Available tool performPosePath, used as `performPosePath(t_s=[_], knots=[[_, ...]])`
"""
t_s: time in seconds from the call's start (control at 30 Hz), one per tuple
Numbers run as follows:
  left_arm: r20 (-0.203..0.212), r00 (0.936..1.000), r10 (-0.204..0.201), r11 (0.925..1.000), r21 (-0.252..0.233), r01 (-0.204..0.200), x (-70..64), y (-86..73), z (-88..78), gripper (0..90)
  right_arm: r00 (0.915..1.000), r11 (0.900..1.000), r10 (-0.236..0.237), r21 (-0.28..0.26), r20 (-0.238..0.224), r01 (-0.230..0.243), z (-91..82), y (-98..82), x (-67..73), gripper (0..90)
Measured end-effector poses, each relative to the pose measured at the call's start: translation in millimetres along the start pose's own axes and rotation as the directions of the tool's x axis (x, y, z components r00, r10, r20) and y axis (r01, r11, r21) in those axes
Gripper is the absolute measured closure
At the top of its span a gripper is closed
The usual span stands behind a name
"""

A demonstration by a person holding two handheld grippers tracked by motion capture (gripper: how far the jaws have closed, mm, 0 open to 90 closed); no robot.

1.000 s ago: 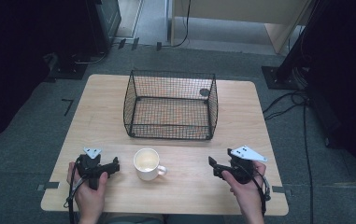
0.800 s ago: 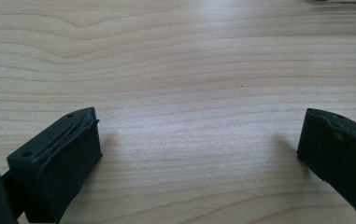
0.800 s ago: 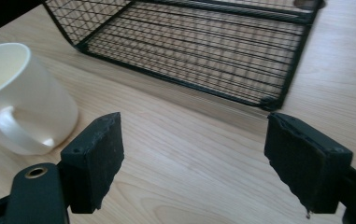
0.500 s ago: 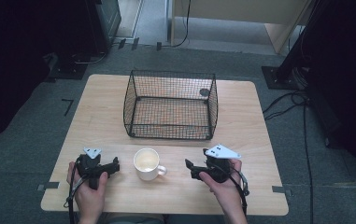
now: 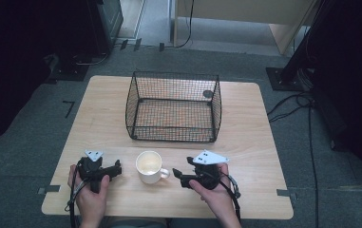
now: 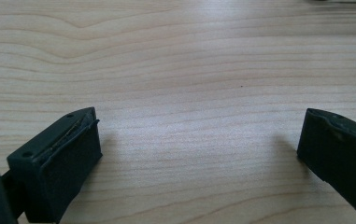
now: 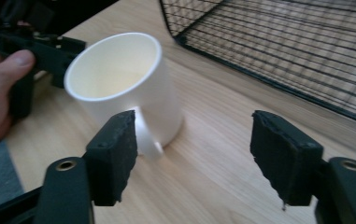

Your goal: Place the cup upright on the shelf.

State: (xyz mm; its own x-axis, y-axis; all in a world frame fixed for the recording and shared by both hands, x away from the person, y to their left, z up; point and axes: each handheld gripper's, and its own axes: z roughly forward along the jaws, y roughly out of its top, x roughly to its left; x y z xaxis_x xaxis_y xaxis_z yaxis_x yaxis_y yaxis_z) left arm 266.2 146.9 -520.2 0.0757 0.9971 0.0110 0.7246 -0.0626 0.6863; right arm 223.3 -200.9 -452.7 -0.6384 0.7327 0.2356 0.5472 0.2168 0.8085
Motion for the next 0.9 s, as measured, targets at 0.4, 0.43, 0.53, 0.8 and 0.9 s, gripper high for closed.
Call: performPosePath(t_s=[0.4, 0.43, 0.53, 0.8, 0.9], knots=[[0.000, 1.0000, -0.001, 1.0000, -0.001, 0.001, -0.1, 0.0, 0.0, 0.0, 0.9949, 0.999, -0.002, 0.054, -0.101, 0.008, 24.1, -4.1, 8.4, 55.9], [0.001, 1.0000, 0.000, 1.0000, 0.000, 0.000, 0.0, 0.0, 0.0, 0.0, 0.9947, 0.998, -0.009, 0.057, -0.102, 0.015, 25.4, -4.2, 8.9, 57.5], [0.000, 1.0000, -0.001, 1.0000, -0.001, 0.001, -0.1, 0.0, 0.1, 0.0, 0.9931, 0.998, -0.021, 0.064, -0.115, 0.028, 28.0, -4.7, 10.7, 60.1], [0.000, 1.0000, -0.001, 1.0000, -0.002, 0.001, -0.1, 0.0, 0.1, 0.0, 0.9933, 0.989, -0.087, 0.110, -0.076, 0.095, 36.7, -11.2, 21.5, 72.1], [0.000, 1.0000, -0.002, 1.0000, -0.002, 0.002, -0.1, 0.0, 0.1, 0.0, 0.9906, 0.993, -0.061, 0.093, -0.123, 0.072, 35.1, -13.3, 21.3, 73.9]])
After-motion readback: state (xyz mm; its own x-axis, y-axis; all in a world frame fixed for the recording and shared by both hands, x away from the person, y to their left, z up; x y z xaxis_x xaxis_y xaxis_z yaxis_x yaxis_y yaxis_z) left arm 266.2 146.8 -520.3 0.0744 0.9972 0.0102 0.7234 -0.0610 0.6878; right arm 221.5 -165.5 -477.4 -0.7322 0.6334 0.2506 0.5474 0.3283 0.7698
